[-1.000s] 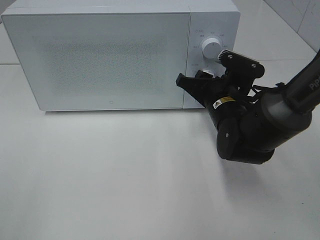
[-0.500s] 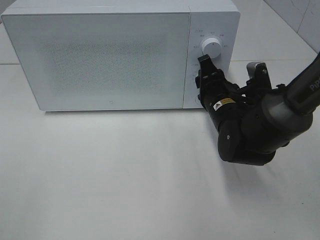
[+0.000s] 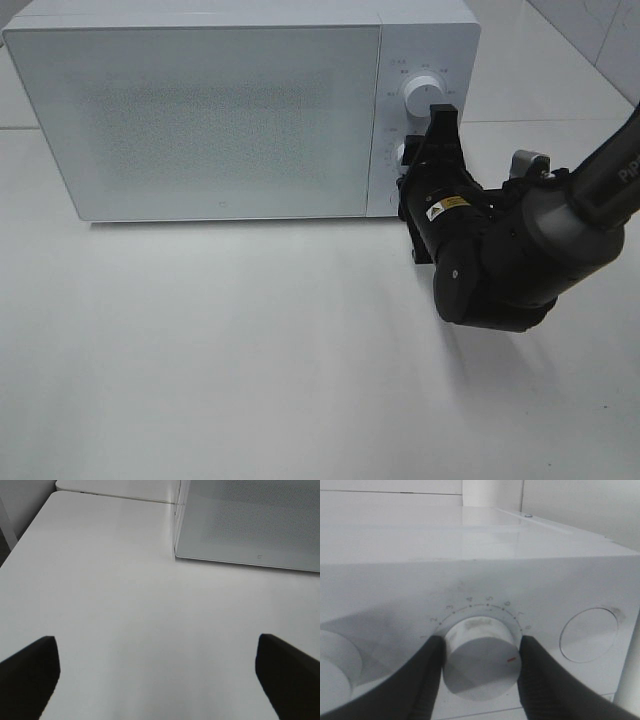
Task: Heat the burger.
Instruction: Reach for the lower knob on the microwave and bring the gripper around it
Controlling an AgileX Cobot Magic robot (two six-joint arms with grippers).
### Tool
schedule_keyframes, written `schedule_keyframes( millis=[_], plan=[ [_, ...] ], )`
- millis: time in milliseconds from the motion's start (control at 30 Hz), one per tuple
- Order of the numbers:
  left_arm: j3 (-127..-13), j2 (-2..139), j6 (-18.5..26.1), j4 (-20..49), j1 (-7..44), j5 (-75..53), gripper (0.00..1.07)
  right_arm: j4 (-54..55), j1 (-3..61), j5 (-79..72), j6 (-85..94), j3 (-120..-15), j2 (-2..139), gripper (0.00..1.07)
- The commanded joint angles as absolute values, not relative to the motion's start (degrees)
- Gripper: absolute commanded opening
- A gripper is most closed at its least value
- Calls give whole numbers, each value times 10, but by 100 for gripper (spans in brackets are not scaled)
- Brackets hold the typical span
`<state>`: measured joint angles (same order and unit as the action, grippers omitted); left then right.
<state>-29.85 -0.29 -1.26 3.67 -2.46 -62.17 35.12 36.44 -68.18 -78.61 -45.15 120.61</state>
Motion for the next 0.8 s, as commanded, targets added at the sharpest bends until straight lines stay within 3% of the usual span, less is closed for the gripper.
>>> schedule_keyframes(
  millis=[33, 533, 800],
  plan=[
    [-297, -14, -13, 37, -25, -614, 100, 305, 368, -822, -824, -468, 1196, 1],
    [-297, -14, -13, 37, -25, -614, 100, 331, 368, -822, -816, -468, 1196, 4],
    [-297, -14, -13, 37, -25, -614, 100, 372, 368, -822, -788, -468, 1196, 17]
  ],
)
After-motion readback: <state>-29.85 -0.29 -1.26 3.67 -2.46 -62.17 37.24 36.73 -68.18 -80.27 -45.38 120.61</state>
